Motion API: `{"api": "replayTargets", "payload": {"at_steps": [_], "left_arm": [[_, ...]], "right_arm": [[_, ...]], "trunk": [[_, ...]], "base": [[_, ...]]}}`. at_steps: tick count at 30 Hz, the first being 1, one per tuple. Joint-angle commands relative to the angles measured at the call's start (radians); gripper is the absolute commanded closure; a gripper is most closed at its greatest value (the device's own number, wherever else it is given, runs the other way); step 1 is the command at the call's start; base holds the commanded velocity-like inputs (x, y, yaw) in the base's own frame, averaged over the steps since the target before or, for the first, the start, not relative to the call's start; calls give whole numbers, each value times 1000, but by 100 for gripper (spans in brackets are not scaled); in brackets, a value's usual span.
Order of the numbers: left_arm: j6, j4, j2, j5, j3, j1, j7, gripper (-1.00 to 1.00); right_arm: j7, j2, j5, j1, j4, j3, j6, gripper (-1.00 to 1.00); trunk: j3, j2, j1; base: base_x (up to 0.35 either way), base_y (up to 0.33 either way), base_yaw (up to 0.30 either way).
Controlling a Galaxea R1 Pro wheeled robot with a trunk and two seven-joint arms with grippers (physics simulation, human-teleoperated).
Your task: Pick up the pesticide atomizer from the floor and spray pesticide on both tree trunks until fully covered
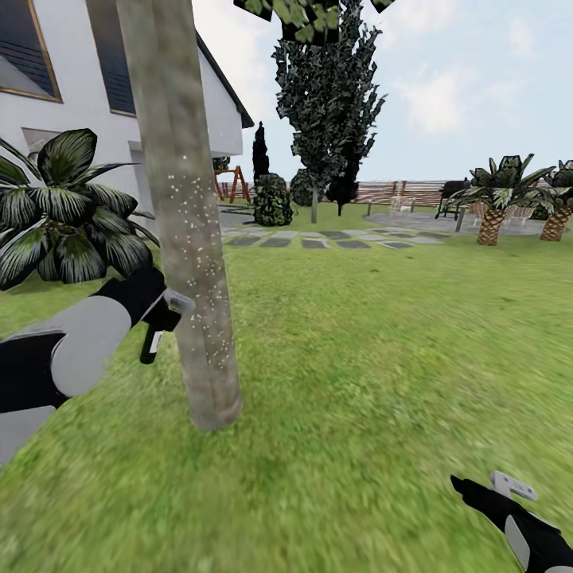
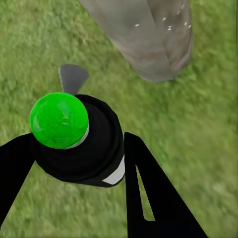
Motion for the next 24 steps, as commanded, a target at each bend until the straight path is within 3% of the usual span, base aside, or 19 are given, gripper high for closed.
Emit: {"api": "replayTargets", "payload": {"at_steps": [1,7,10,12,14,15,16,19,20,24], "left_arm": [[-13,-1,0,-2,-2,14,0,100],[-106,-2,1,-1,0,96,16,100],[-159,-2,2,15,-1,139,69,100],[-199,-2,2,57,-1,173,139,100],[-255,-2,2,125,-1,209,203,100],[-288,-2,2,181,-1,234,241,100],[-303,-2,2,205,-1,256,260,100],[-358,-2,2,226,-1,316,295,100],[-414,-2,1,232,-1,363,322,100],[-478,-2,1,235,0,435,333,100]], "right_arm": [[0,0,0,0,0,0,0,-100],[0,1,0,0,0,0,0,-100],[0,0,0,0,0,0,0,-100],[0,0,0,0,0,0,0,-100],[0,1,0,0,0,0,0,-100],[0,1,0,0,0,0,0,-100],[0,1,0,0,0,0,0,-100],[0,1,0,0,0,0,0,-100],[0,1,0,0,0,0,0,-100],[0,1,0,0,0,-1,0,-100]], "trunk": [[0,0,0],[0,0,0],[0,0,0],[0,0,0],[0,0,0],[0,0,0],[0,0,0],[0,0,0],[0,0,0],[0,0,0]], "base": [[0,0,0],[0,0,0],[0,0,0],[0,0,0],[0,0,0],[0,0,0],[0,0,0],[0,0,0],[0,0,0],[0,0,0]]}}
